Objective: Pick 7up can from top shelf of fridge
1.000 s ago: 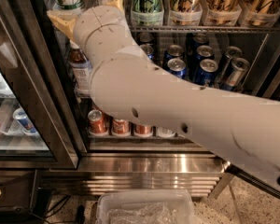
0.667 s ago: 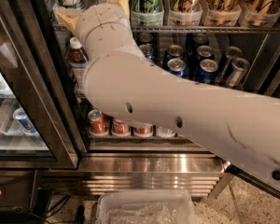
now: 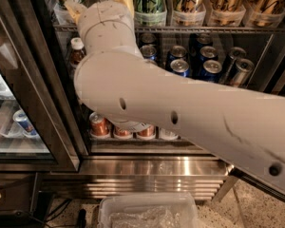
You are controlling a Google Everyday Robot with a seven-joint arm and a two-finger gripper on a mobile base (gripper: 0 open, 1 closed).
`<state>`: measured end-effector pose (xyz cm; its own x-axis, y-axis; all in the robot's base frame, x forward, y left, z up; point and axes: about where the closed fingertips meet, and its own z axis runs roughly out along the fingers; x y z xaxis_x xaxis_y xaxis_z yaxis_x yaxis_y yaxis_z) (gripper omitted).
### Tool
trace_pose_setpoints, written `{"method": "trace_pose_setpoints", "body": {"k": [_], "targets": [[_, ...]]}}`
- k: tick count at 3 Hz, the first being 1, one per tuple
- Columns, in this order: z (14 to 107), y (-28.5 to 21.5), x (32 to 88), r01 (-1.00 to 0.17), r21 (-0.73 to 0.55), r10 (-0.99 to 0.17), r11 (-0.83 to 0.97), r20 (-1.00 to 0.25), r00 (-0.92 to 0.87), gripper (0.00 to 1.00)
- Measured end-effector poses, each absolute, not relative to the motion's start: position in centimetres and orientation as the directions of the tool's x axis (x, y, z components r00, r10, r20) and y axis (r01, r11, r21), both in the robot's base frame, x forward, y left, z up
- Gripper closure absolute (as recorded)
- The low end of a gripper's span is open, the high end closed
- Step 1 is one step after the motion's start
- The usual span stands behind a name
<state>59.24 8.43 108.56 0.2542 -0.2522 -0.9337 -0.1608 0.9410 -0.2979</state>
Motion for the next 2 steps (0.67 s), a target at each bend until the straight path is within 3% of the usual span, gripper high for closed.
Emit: {"method": "trace_pose_setpoints", "body": {"k": [2], "targets": [[107.98,8.05,60.37,-0.143,-0.254,-0.223,0.956,-0.953,0.206,0.23]]}}
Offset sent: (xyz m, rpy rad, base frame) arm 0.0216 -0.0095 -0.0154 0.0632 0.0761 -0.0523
